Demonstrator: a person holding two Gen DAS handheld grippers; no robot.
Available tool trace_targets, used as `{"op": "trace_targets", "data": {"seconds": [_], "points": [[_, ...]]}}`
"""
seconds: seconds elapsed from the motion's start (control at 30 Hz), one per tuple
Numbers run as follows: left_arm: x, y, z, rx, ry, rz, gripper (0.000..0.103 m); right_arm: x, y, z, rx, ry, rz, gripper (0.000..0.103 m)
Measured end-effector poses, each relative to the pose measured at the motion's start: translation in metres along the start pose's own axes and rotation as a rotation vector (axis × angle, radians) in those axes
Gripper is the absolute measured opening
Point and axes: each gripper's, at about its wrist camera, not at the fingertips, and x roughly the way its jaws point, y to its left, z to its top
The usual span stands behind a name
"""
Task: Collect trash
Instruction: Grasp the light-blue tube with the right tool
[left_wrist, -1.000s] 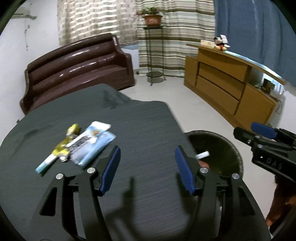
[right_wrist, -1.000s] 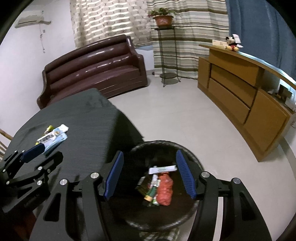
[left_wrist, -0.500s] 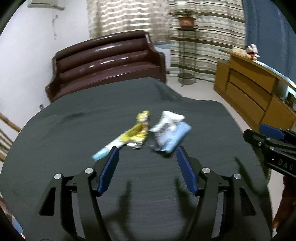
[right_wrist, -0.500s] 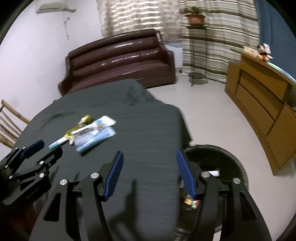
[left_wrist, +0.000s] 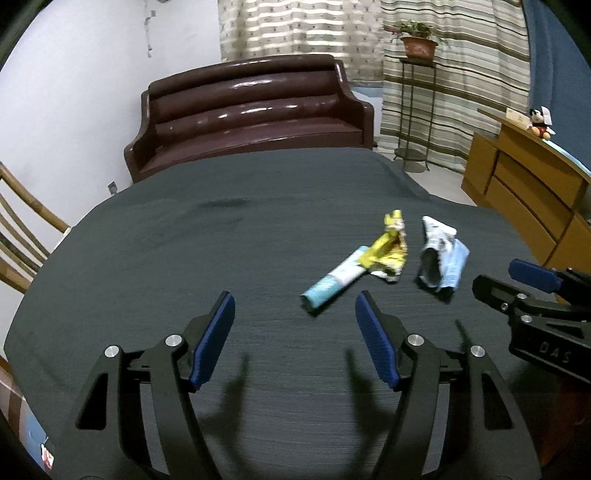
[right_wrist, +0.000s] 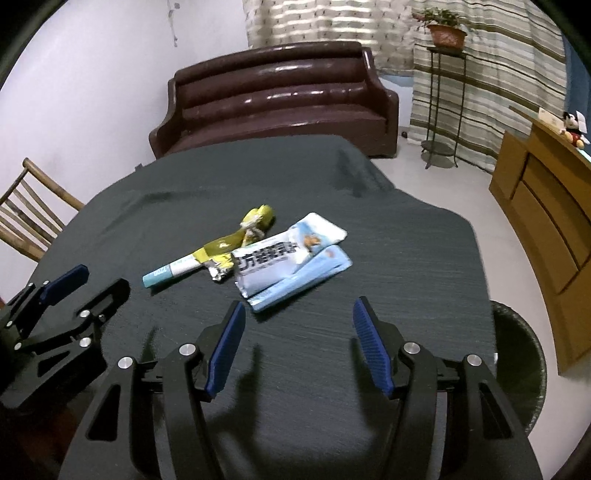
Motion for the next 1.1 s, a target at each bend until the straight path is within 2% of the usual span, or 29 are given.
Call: {"op": "trace_targets", "data": {"seconds": [0.33,0.7,1.1], "points": [[0.01,0.016,0.003,-0.039,0.015,-0.008,0.066,0.028,0.01,0.003,-0.013,0.087,-0.067,0.06],[0.018,0.018,0.0,-0.04,0.028,-0.026,0.067,0.019,-0.028,0.001,0.072,0.097,-0.145,0.06],[0.02,0.017,0.008,-0.037,0.018,-0.022,0.067,0.013,-0.027,0.015,0.093,0.052,-0.1,0.06]]}}
